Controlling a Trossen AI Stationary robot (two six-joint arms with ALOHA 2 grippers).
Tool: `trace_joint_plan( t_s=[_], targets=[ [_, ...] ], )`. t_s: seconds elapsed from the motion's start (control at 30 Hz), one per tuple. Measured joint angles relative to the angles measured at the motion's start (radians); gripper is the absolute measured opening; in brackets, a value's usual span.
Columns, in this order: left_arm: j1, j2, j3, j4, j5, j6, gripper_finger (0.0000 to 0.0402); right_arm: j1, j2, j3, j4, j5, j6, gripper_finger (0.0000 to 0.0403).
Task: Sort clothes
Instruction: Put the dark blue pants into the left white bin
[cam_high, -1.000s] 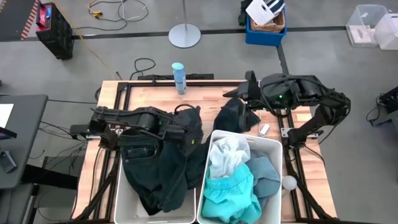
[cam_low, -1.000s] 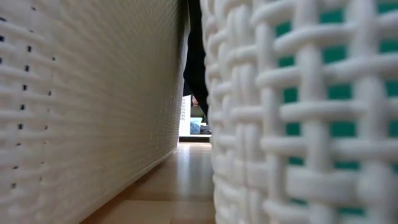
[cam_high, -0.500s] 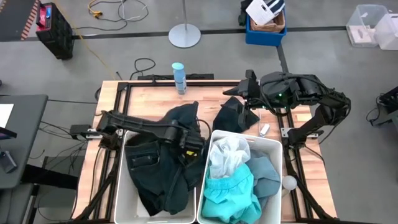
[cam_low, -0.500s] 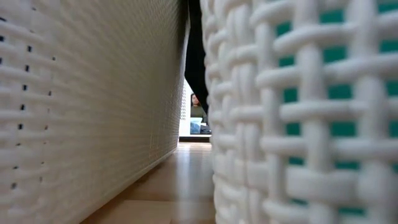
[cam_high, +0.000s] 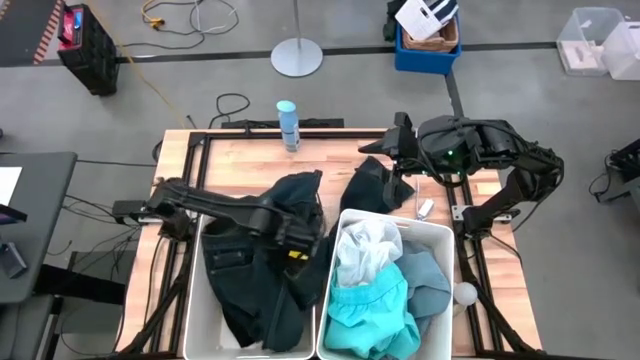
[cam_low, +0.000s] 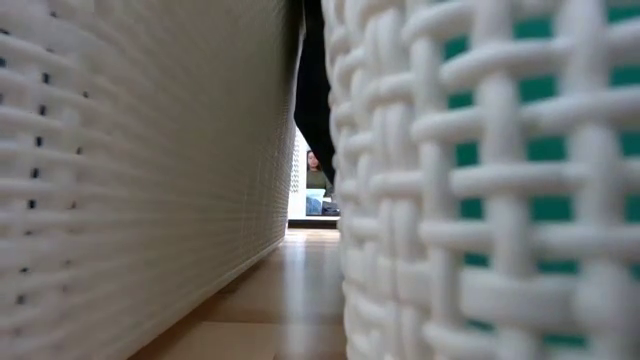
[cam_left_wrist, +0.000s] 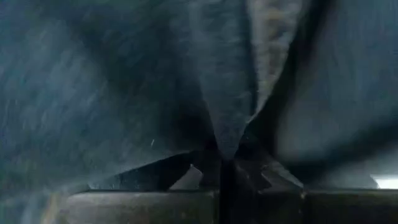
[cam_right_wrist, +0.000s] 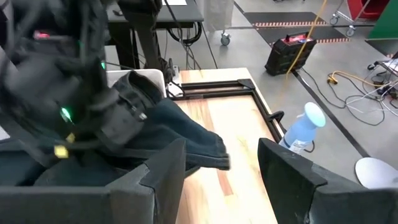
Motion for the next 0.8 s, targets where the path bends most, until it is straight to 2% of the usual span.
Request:
trace_joint_plan(
  t_s=[0.13, 0.3, 0.4, 0.57, 0.67, 0.8],
  targets=[
    [-0.038, -0.019, 0.0, 0.0, 0.089, -0.083, 0.0003, 0.0, 0.0, 0.0, 0.002, 0.001, -0.023, 0.0217],
    [-0.098, -0.006, 0.0, -0.001, 0.105, -0.118, 0.0006, 0.0, 0.0, 0.0, 0.004, 0.001, -0.026, 0.0217],
    [-0.136, -0.004, -0.017, 0.003, 0.038, -0.183, 0.002, 0.0, 0.0, 0.0, 0.004, 0.001, -0.026, 0.0217],
    [-0.184, -0.004, -0.031, 0.001, 0.017, -0.284, 0.0078, 0.012, 0.0, 0.0, 0.004, -0.012, -0.024, 0.0217],
    [-0.2, -0.004, 0.029, -0.001, -0.042, -0.341, 0.0121, 0.011, 0.0, 0.0, -0.003, -0.077, 0.009, 0.0217],
    [-0.203, -0.012, 0.16, 0.003, -0.18, -0.366, 0.0167, -0.017, 0.012, 0.002, -0.043, -0.193, 0.045, 0.0217]
  ],
)
